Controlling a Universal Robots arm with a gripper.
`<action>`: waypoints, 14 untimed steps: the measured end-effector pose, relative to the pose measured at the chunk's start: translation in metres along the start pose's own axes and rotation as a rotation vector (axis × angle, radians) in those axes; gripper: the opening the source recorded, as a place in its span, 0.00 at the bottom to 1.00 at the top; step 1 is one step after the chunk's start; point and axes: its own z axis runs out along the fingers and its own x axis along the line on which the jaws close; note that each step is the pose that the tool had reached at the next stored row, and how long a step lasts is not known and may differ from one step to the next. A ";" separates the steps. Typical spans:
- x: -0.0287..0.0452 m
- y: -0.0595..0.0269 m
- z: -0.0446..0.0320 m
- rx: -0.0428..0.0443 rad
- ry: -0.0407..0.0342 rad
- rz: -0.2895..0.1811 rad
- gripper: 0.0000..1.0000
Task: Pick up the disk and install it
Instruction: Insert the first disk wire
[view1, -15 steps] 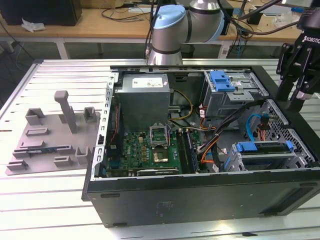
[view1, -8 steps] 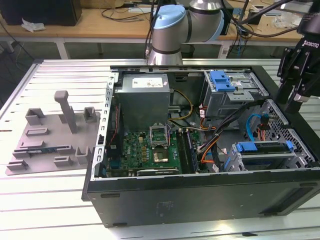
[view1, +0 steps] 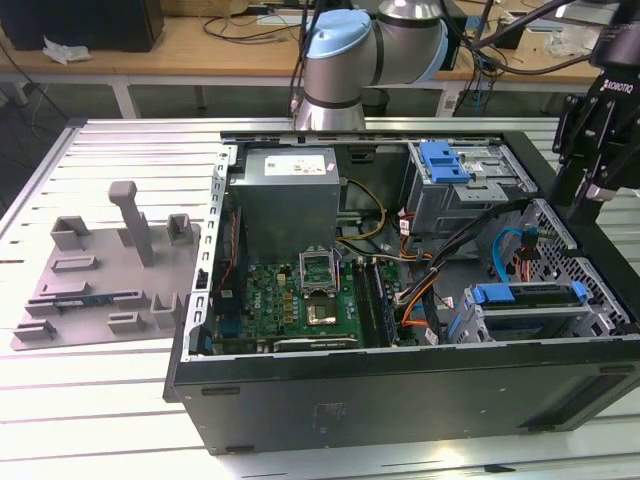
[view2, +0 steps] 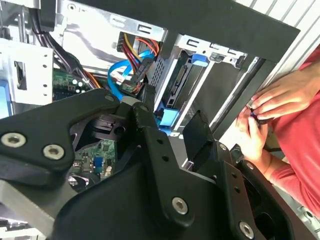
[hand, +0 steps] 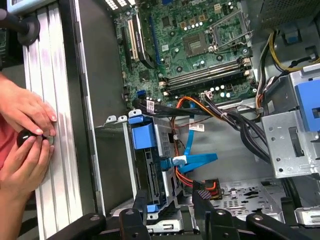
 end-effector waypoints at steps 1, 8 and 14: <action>-0.0008 0.0001 0.0000 0.0063 0.0011 0.002 0.50; -0.0045 0.0007 0.0008 0.0550 0.0018 0.026 0.50; -0.0147 0.0038 0.0006 0.0731 0.0735 0.040 0.50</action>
